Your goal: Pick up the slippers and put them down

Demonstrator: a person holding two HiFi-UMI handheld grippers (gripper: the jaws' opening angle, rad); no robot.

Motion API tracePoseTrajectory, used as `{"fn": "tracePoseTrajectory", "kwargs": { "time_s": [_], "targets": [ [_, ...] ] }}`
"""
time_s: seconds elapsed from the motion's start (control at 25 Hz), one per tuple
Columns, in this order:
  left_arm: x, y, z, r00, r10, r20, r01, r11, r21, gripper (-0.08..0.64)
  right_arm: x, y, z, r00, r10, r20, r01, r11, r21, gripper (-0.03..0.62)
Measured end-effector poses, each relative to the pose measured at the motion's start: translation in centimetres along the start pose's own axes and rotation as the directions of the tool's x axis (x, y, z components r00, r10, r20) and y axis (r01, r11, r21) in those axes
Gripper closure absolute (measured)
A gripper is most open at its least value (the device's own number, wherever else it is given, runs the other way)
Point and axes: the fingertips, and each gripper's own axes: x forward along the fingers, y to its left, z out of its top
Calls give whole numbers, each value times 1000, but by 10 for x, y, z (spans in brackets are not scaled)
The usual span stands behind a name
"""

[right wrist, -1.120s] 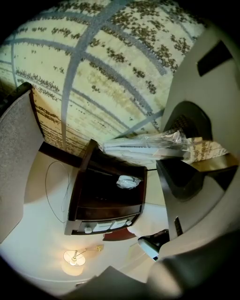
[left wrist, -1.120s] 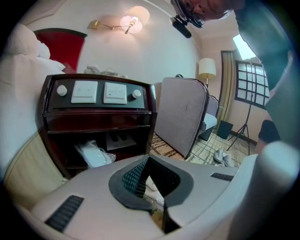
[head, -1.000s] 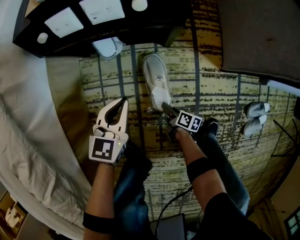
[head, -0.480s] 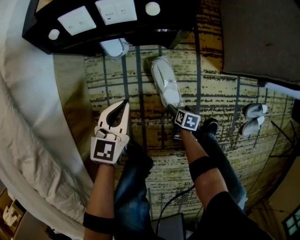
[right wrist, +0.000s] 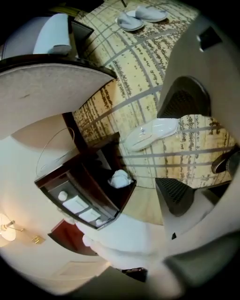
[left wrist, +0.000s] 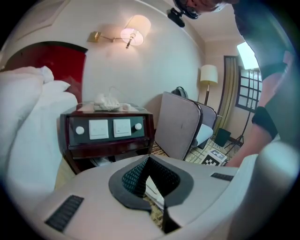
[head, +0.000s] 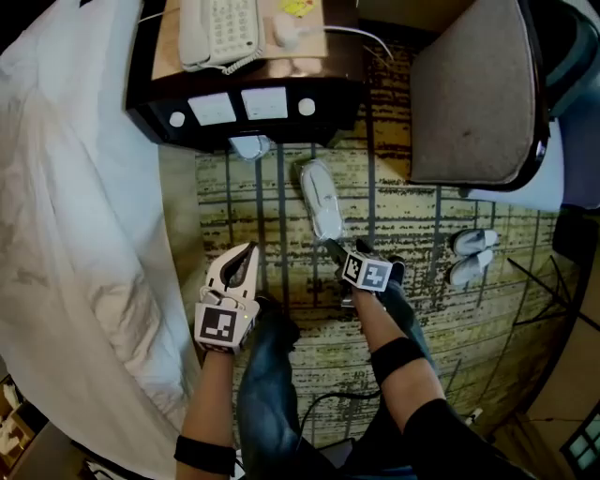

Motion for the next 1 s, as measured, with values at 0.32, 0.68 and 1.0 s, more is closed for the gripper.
{"fn": "tracePoseTrajectory", "kwargs": {
  "time_s": [0.32,0.68,1.0],
  "targets": [
    [-98,-27,114,998,67,-15,-68,996,-59,558,-163,82,66,996,85,40,-83,995,-53,515],
    [-196,-47,233,990,138,9,-136,986,-96,558,-349,188,173,959,257,120,-221,942,-251,592],
    [-255,-47,301,971,222,85,-213,971,-107,558,-462,256,233,938,318,135,-191,803,-564,592]
  ]
}}
